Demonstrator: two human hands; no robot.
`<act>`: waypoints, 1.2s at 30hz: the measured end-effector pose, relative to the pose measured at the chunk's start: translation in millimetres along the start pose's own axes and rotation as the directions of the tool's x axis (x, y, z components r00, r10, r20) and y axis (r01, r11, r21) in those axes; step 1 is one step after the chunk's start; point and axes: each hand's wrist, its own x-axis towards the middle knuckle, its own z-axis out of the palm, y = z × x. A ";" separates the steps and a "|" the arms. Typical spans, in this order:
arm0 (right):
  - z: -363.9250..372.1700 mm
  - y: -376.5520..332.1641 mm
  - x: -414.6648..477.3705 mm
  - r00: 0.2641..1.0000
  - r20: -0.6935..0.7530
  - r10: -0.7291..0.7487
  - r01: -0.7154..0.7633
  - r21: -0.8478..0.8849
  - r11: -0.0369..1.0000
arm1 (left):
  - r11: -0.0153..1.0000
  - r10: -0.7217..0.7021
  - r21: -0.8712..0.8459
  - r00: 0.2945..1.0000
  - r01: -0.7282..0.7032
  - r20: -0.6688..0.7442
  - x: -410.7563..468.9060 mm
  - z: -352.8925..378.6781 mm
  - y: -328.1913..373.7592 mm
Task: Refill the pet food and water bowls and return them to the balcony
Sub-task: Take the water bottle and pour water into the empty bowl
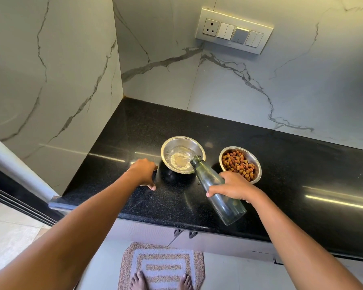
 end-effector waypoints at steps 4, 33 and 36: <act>-2.0 -3.6 -1.8 1.000 0.010 0.003 -0.003 0.016 1.000 | 1.000 0.002 0.003 1.000 -0.002 -0.002 -0.8 0.5 -0.1; -5.7 -5.6 -2.1 0.999 0.045 0.031 -0.033 0.034 0.999 | 1.000 -0.010 -0.012 1.000 0.010 0.003 0.4 1.3 -0.3; -5.4 -8.8 -0.4 0.999 0.043 0.021 -0.023 0.035 0.999 | 1.000 -0.015 -0.012 1.000 0.015 0.000 -0.3 1.6 -0.6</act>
